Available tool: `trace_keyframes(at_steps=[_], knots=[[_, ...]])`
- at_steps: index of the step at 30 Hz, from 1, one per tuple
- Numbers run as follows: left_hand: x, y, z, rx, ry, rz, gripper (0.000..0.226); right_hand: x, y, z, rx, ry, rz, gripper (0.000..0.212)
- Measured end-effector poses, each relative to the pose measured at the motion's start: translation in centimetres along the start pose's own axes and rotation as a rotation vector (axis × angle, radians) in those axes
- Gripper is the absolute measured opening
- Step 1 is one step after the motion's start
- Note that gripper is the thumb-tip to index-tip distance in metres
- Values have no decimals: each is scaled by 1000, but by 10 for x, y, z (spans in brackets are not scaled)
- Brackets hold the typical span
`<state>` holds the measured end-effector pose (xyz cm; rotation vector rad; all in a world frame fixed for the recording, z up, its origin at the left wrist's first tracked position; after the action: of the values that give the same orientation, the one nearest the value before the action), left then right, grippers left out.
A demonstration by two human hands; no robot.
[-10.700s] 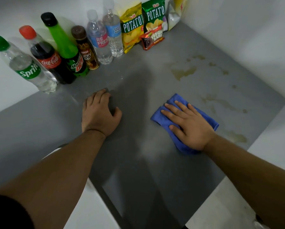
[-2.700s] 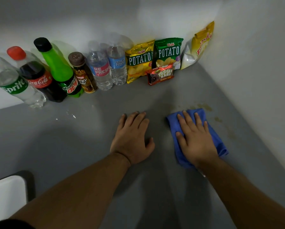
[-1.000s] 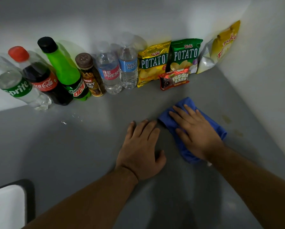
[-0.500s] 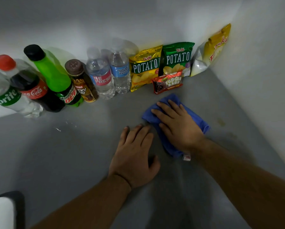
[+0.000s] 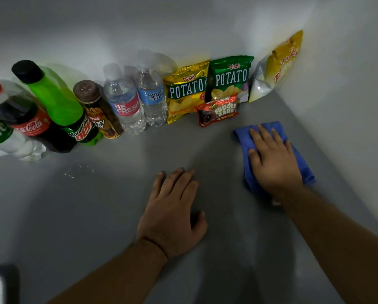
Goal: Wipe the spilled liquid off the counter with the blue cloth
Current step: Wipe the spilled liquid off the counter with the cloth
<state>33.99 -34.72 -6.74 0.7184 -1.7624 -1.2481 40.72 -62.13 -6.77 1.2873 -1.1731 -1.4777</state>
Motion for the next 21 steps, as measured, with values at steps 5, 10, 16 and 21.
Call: trace_keyframes(at_steps=[5,10,16,21], knots=[[-1,0,-1,-18,5,-3,65,-18,-11,23,-50,110,82,62],[1,3,-1,-26,-4,-14,65,-3,0,-20,-65,185,51,66],[2,3,-1,-35,3,-14,64,26,-1,-6,20,-94,70,70],[3,5,-3,-39,-5,-21,62,7,-5,6,-50,36,87,72]])
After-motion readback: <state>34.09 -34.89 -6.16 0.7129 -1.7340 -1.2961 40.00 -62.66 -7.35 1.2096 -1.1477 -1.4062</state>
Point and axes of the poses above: each hand's wrist, its own z-axis away from the middle knuckle, its own y-axis out of the back of the hand, x = y × z, the point moved 4 cm from there along -z, towards the middle knuckle, and after that the axes turned 2 degrees about x, right-handed, at the moved point
